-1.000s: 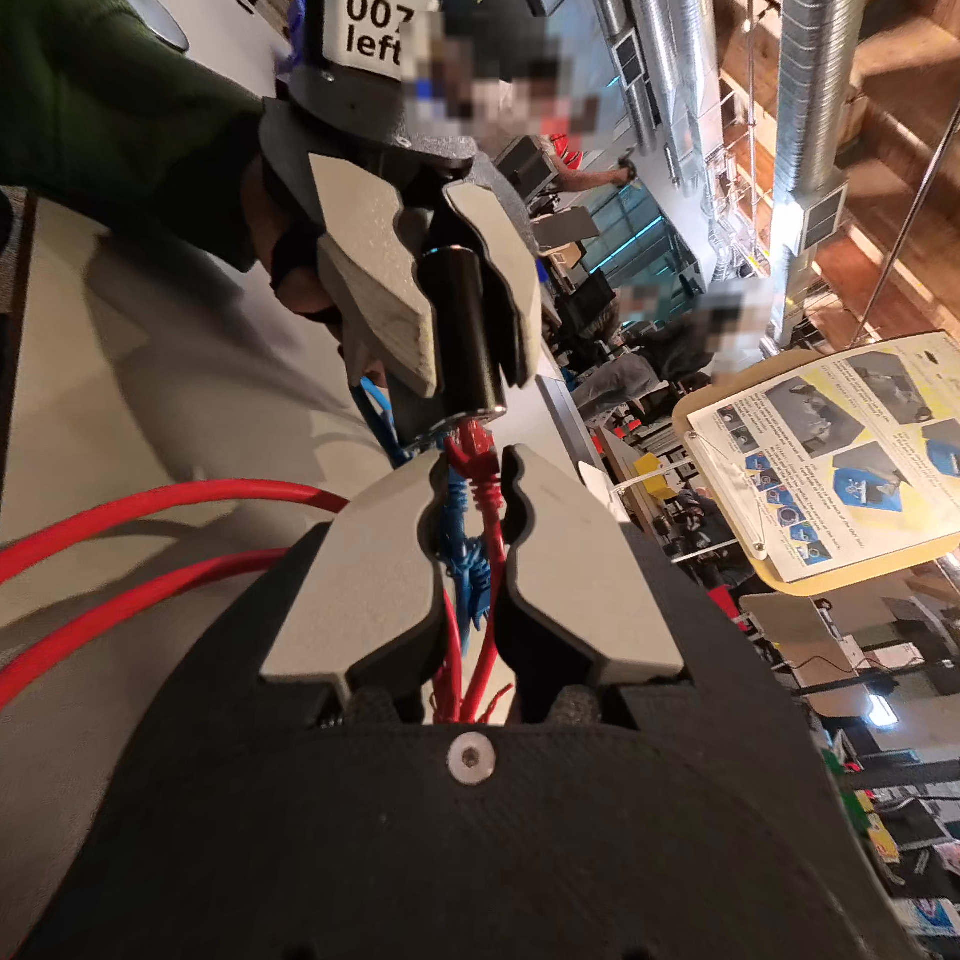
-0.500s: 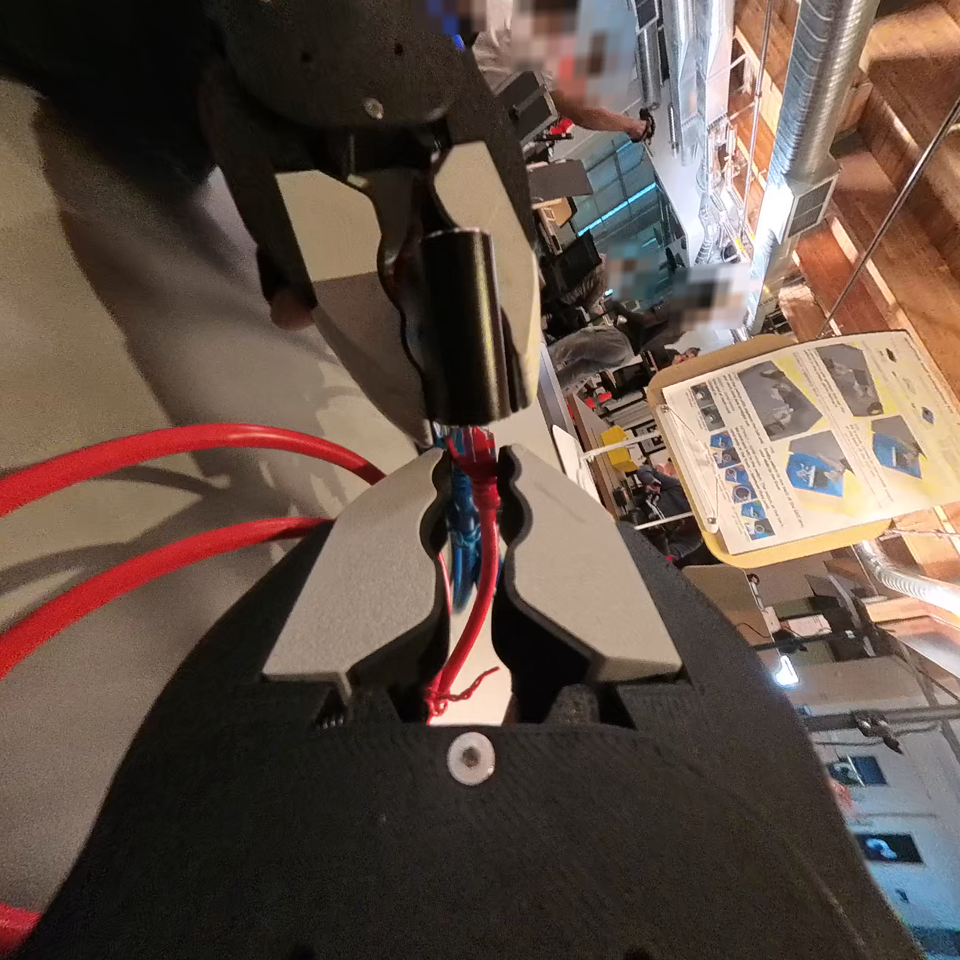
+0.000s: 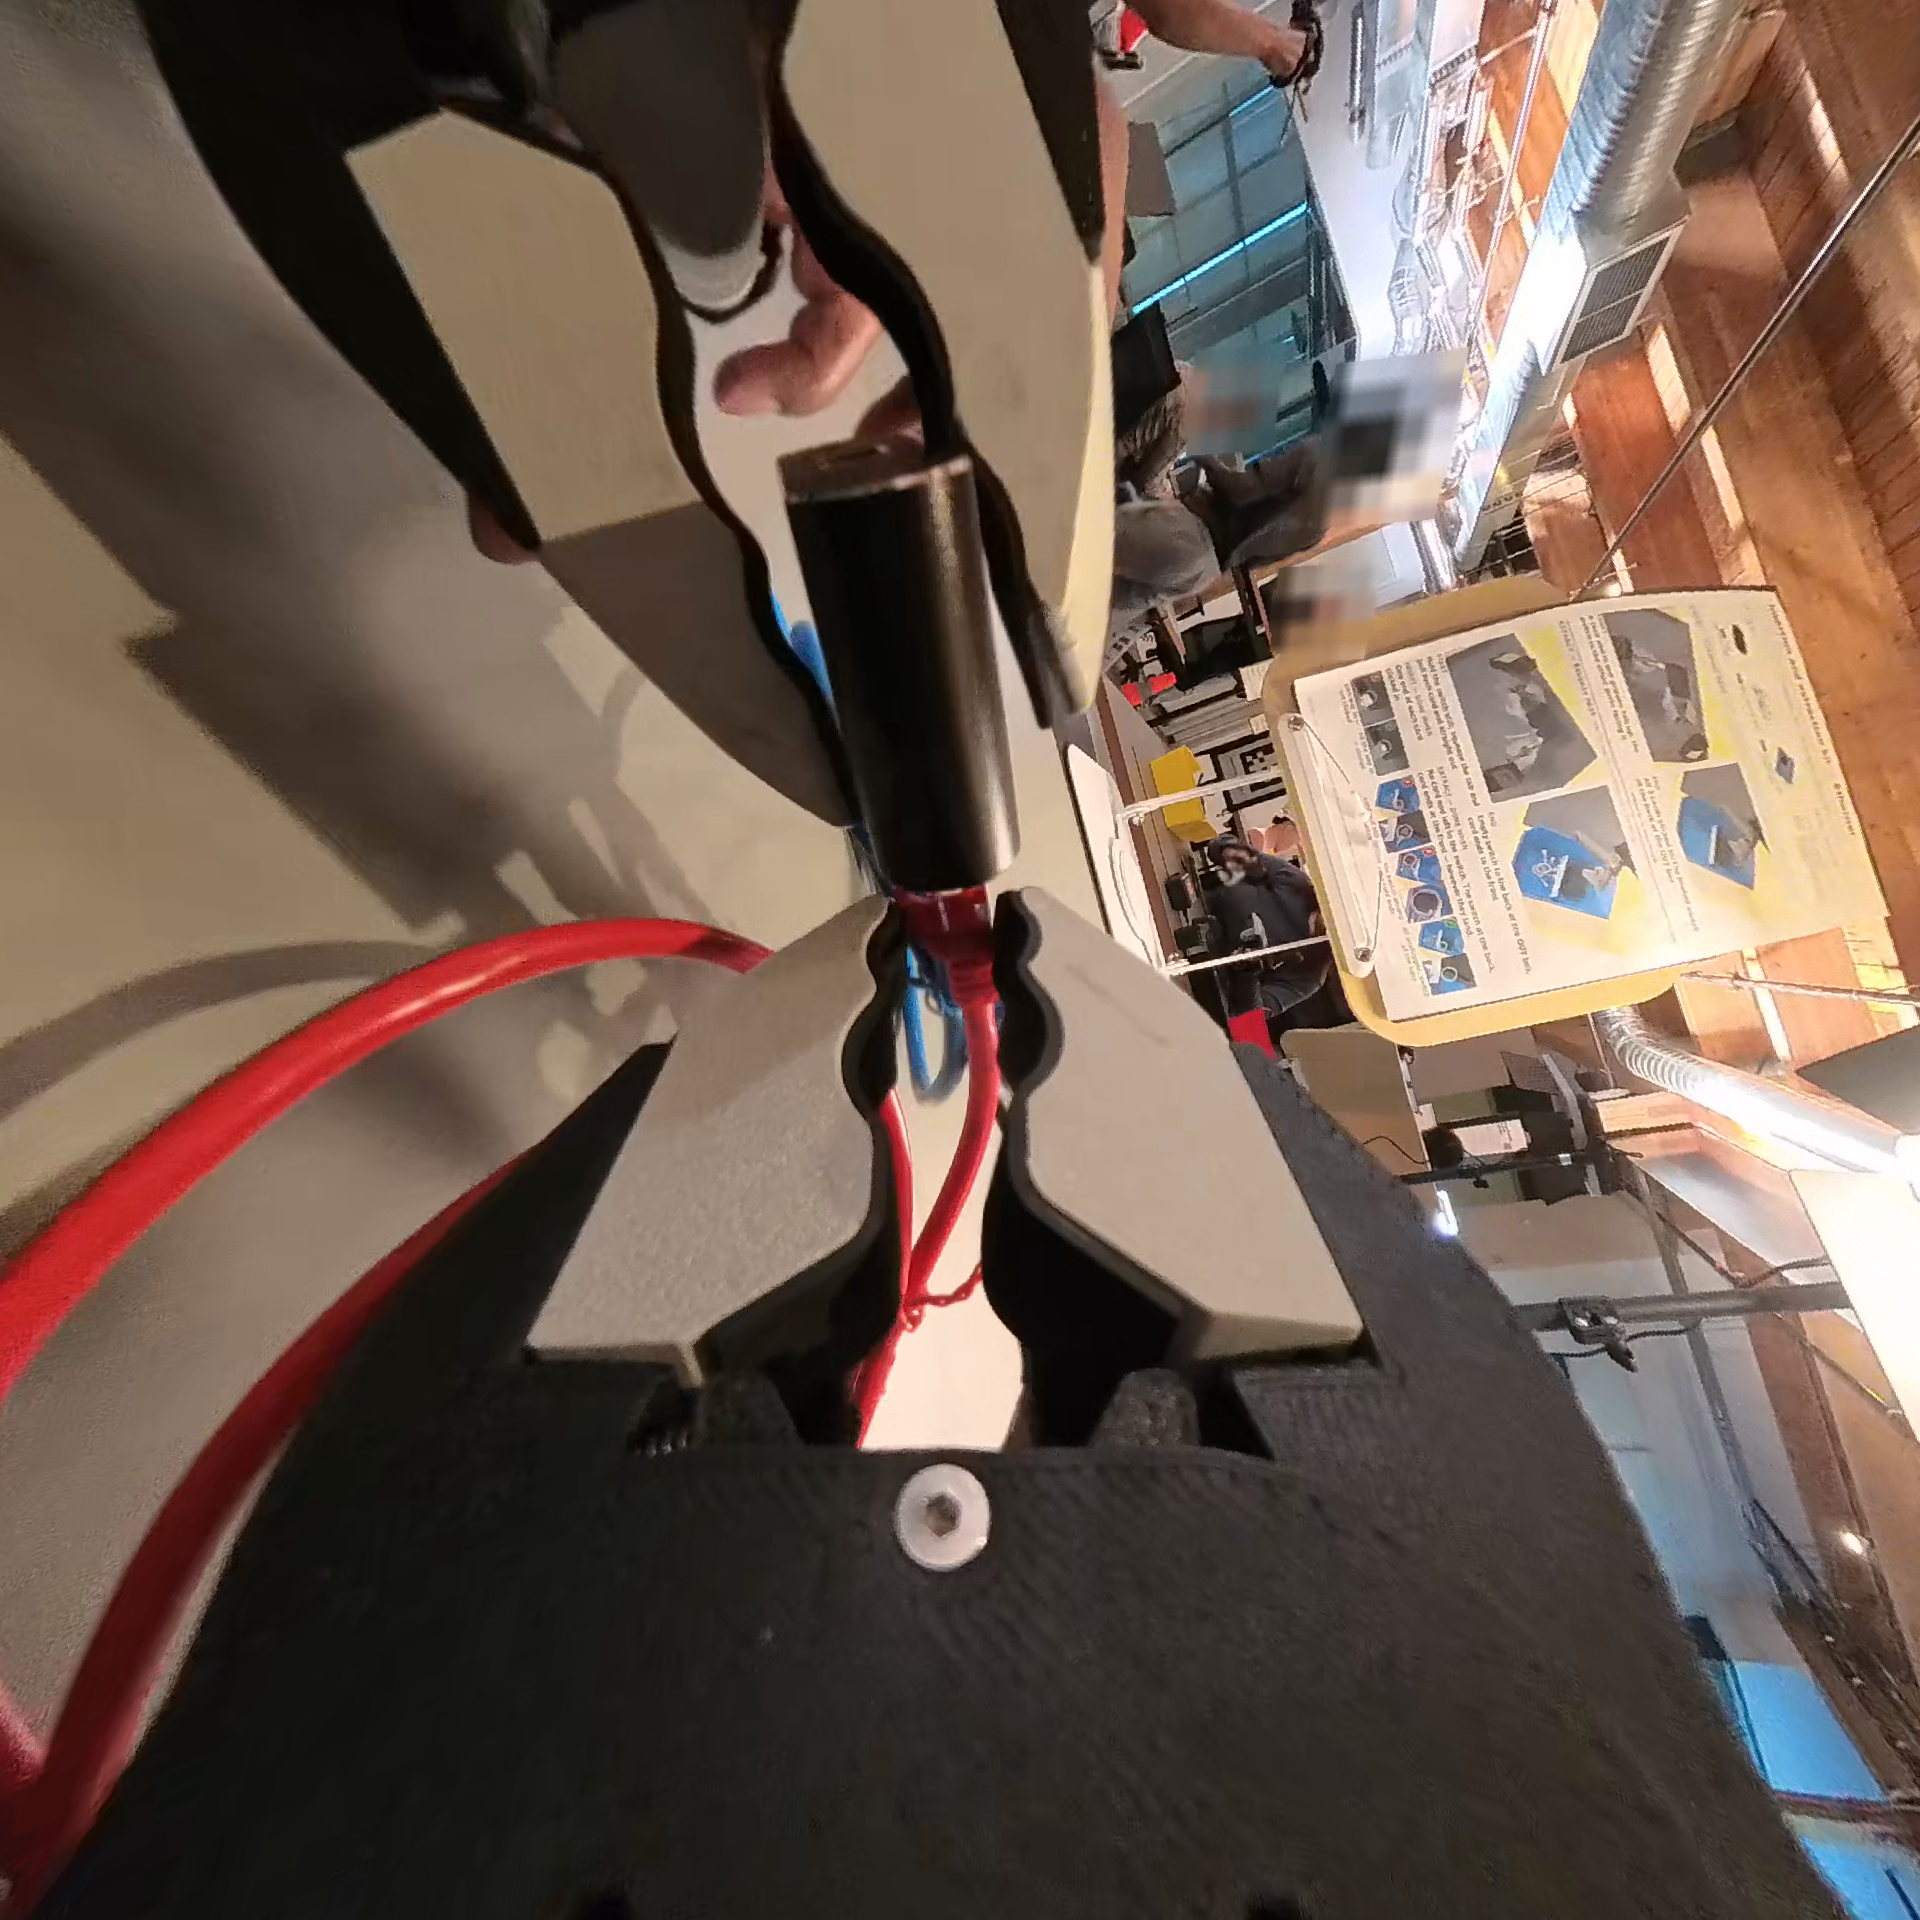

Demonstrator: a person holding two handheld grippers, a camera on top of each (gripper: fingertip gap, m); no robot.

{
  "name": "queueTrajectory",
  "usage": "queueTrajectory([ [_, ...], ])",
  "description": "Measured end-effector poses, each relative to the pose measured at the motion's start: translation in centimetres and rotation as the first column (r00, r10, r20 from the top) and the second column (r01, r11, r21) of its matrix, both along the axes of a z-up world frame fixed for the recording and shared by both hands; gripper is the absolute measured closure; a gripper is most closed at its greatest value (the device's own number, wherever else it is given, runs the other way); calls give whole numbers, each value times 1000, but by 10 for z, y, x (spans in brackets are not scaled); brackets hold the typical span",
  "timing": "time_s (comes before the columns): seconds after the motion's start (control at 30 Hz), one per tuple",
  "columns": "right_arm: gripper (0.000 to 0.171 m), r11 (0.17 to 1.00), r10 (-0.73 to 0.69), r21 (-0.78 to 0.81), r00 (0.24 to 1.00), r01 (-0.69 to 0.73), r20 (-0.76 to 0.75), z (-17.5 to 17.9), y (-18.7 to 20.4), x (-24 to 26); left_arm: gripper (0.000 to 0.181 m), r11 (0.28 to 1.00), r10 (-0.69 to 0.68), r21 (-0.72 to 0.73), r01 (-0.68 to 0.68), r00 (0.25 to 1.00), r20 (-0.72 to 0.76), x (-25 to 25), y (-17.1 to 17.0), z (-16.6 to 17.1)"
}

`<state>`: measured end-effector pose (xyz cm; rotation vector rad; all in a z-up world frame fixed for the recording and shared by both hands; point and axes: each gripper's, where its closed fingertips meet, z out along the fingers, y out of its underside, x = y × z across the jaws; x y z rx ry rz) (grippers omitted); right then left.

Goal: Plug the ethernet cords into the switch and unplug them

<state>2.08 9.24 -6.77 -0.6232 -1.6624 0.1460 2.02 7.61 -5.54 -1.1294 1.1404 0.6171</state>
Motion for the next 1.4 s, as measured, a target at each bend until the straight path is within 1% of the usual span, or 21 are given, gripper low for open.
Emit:
queueTrajectory([
  [0.17, 155, 998, -51, 40, 998, 50, 28, -5, 6, -1, 144, 988, 107, 129, -85, 979, -174, 0, 3, -2],
  [0.23, 155, 997, -65, 51, 997, 63, 33, -7, 9, -1, 144, 984, 137, 139, -110, 969, -203, 1, 6, -4],
  [0.3, 155, 997, -66, 43, 997, 65, 26, -8, 11, -1, 145, 983, 151, 131, -126, 968, -202, 0, 8, -5],
  [0.5, 152, 1000, -13, 13, 999, 14, -52, -2, 9, -1, 152, 993, 115, 41, -110, 986, -122, 0, 6, -7],
  [0.63, 150, 999, 21, -26, 998, -22, -59, -4, 7, 0, 153, 995, 101, 22, -98, 987, -128, 3, 6, -9],
  [0.7, 147, 998, 40, -38, 997, -43, -58, -4, 5, 1, 153, 996, 86, 12, -85, 990, -108, 4, 5, -8],
  [0.77, 147, 997, 59, -43, 996, -62, -72, -1, 2, 2, 153, 998, 54, -5, -55, 997, -60, 5, 2, -5],
  [0.87, 147, 991, 99, -82, 989, -108, -111, 9, -6, 5, 153, 999, -14, -39, 16, 999, 50, 7, -3, 2],
  [0.97, 148, 979, 138, -132, 983, -154, -119, 13, -13, 7, 153, 990, -87, -95, 102, 984, 156, 9, -8, 4],
  [1.07, 150, 972, 159, -155, 980, -176, -119, 13, -16, 8, 153, 979, -127, -132, 157, 969, 210, 10, -11, 4],
  [1.23, 151, 953, 204, -203, 972, -225, -118, 13, -20, 11, 153, 966, -162, -158, 204, 956, 243, 12, -14, 3],
  [1.4, 152, 962, 197, -172, 975, -212, -100, 11, -20, 12, 153, 962, -173, -167, 218, 953, 248, 12, -14, 1],
])
